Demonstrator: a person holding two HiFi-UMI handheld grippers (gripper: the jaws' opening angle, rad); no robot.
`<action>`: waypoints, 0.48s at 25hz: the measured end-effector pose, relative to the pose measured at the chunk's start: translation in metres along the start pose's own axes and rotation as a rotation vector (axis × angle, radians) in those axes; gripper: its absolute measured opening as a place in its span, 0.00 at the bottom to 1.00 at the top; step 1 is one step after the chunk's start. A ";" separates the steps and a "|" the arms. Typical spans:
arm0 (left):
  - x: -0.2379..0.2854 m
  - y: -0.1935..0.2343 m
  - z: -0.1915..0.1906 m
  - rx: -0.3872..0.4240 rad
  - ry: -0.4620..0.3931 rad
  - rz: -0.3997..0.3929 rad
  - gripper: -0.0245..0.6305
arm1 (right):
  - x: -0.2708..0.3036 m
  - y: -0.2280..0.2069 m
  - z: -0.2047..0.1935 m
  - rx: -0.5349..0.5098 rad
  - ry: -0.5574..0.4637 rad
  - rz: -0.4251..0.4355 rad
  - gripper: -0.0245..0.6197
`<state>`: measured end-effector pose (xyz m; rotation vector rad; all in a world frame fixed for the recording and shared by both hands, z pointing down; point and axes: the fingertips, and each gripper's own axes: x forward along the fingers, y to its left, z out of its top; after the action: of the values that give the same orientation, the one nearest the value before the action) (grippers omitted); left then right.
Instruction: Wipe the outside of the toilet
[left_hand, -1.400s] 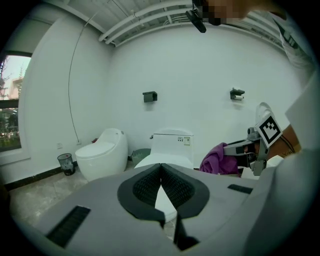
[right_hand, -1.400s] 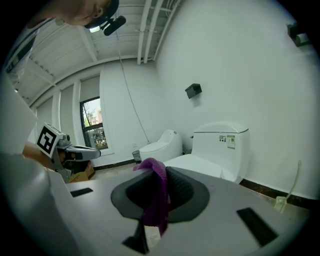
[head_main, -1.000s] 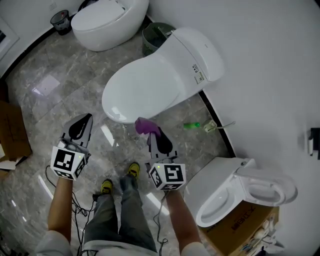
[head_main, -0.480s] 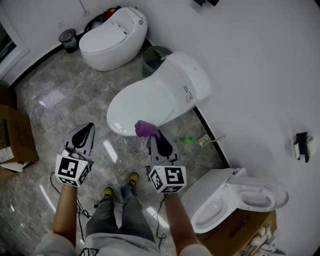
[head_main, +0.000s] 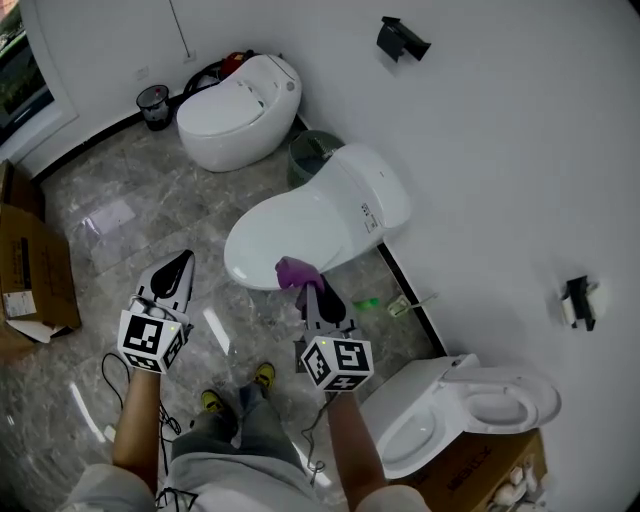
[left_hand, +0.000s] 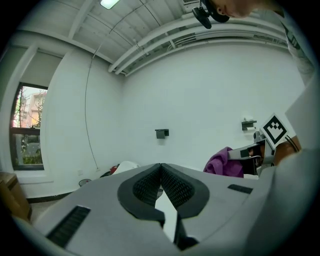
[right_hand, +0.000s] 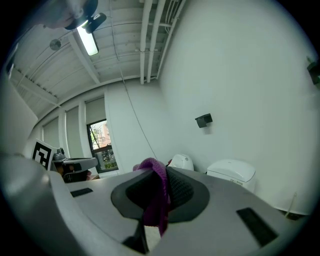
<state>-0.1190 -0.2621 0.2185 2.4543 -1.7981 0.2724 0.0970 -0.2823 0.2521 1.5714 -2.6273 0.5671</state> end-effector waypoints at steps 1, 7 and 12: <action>-0.008 0.002 0.005 0.001 -0.005 0.005 0.06 | -0.005 0.006 0.005 -0.001 -0.007 0.001 0.13; -0.057 0.010 0.033 0.012 -0.043 0.014 0.06 | -0.040 0.046 0.027 -0.014 -0.034 0.005 0.13; -0.100 0.018 0.050 0.026 -0.082 0.030 0.06 | -0.072 0.077 0.038 -0.023 -0.064 -0.005 0.13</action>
<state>-0.1608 -0.1829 0.1497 2.4926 -1.8755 0.2013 0.0724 -0.2014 0.1792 1.6157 -2.6641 0.4925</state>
